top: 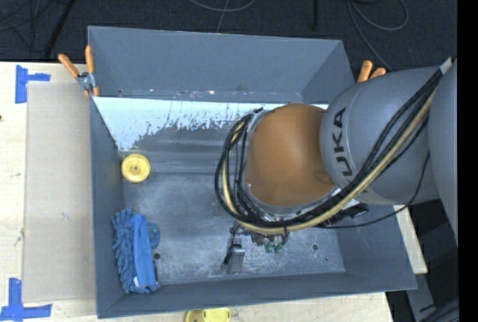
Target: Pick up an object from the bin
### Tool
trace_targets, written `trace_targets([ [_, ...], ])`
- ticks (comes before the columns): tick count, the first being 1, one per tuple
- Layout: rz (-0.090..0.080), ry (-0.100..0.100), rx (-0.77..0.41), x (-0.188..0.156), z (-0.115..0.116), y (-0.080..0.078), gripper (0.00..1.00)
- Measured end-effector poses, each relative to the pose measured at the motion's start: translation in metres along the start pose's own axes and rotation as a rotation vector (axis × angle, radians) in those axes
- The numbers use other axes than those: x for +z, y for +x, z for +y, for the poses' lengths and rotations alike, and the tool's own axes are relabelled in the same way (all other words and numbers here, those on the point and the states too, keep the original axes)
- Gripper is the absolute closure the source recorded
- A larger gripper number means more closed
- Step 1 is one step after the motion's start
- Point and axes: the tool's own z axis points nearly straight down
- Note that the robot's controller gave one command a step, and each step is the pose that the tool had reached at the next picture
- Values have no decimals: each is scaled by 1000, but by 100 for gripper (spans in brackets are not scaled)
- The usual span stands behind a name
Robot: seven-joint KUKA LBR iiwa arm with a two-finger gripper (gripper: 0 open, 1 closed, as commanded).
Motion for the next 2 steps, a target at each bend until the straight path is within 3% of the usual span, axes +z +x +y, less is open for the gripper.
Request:
trace_targets([
  [1, 0, -1, -61, -20, -43, -22, 0],
  [2, -6, 2, -28, -20, -77, -28, 0],
])
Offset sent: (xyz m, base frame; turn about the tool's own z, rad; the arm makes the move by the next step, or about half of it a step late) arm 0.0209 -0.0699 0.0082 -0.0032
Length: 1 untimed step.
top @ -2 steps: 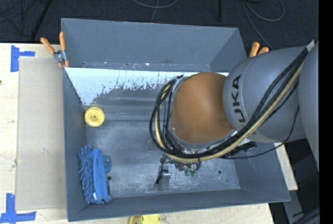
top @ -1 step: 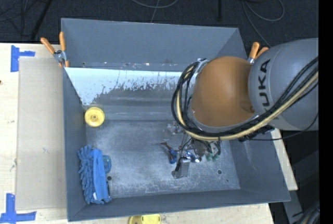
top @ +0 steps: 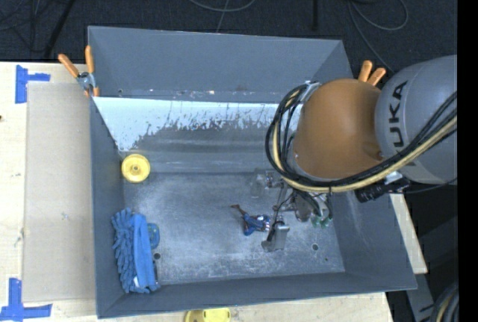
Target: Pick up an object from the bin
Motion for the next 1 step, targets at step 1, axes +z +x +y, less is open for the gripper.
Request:
trace_targets([
  [1, 2, -2, -28, 41, -7, -6, 0],
])
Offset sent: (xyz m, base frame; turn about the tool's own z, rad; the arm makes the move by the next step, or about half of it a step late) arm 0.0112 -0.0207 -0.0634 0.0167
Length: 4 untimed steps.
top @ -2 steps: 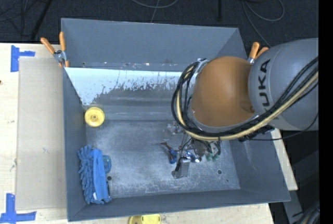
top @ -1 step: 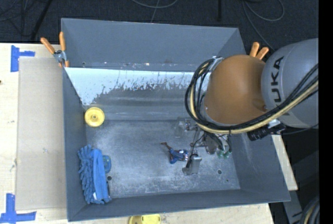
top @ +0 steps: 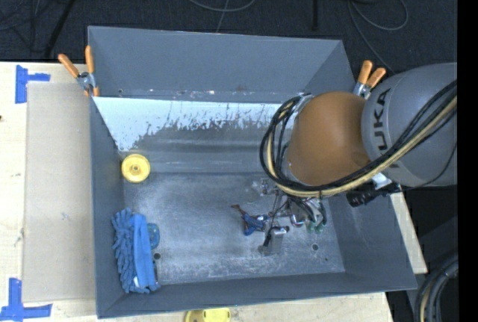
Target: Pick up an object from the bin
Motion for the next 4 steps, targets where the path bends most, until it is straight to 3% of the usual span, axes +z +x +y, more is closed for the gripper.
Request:
trace_targets([
  [1, 5, 0, 42, 22, -12, -3, 0],
  [2, 1, 0, 55, 36, -39, -31, 100],
  [3, 1, 0, 56, 36, -39, -31, 0],
  [4, 2, 0, 57, 36, -38, -30, 0],
])
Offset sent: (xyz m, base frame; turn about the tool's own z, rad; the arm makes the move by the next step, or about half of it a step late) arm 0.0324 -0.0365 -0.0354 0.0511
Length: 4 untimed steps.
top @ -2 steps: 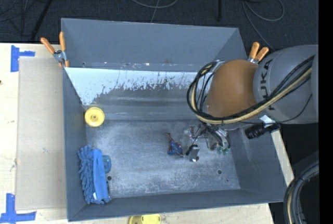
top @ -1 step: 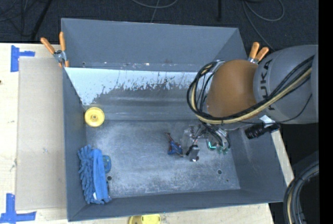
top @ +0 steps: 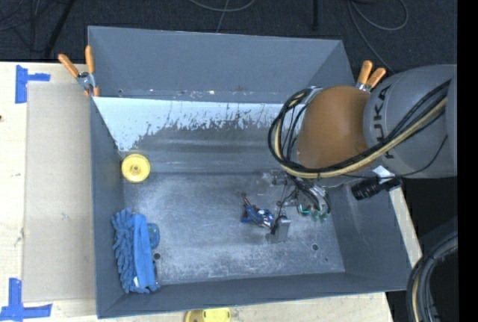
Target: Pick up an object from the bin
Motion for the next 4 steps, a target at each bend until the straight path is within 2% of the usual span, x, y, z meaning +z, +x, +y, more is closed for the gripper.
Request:
trace_targets([
  [1, -1, 0, -68, -13, 42, -66, 100],
  [2, -1, 0, -67, -13, 42, -66, 0],
  [3, -1, 0, -66, -13, 42, -66, 0],
  [4, -4, -2, -26, 16, 19, -26, 0],
])
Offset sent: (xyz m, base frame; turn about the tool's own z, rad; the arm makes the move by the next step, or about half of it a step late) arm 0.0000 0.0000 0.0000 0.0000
